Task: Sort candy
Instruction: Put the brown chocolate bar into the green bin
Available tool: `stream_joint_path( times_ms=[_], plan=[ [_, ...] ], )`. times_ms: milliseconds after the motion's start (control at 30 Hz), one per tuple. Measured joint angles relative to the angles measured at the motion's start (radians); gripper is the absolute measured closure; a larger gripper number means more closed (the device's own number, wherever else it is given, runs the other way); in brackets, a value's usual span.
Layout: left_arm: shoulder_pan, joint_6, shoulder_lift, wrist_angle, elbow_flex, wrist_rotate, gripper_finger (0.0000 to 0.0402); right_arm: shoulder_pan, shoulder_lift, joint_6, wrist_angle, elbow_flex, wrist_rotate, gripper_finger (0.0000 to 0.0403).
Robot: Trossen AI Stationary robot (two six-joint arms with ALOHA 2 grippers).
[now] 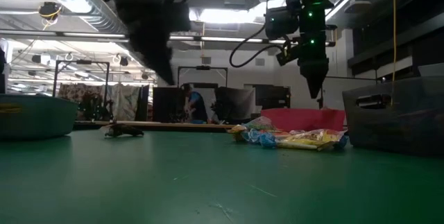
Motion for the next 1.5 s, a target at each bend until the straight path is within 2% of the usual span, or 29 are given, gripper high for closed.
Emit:
stream_joint_path(
  times_ms=[67, 267, 433, 667, 1033, 1500],
  plan=[
    [-0.003, -0.023, -0.003, -0.071, 0.000, -0.030, 0.0269, 0.000, 0.000, 0.000, 0.002, 0.000, -0.001, 0.0253],
    [-0.003, -0.117, -0.003, -0.270, 0.000, -0.235, 0.0269, 0.000, 0.000, 0.000, 0.007, 0.000, -0.030, 0.0219],
    [0.003, -0.198, 0.003, -0.312, 0.000, -0.347, 0.0269, 0.000, 0.000, 0.000, 0.010, 0.000, -0.081, 0.0212],
    [0.036, -0.314, 0.064, -0.311, 0.000, -0.355, 0.0269, 0.000, 0.000, 0.000, 0.010, 0.000, -0.106, 0.0212],
    [0.043, -0.363, 0.172, -0.315, 0.000, -0.355, 0.0269, 0.000, 0.001, 0.000, 0.009, 0.000, -0.107, 0.0212],
    [0.043, -0.336, 0.269, -0.326, -0.001, -0.357, 0.0269, 0.000, 0.001, 0.000, -0.018, 0.000, -0.107, 0.0212]
  ],
)
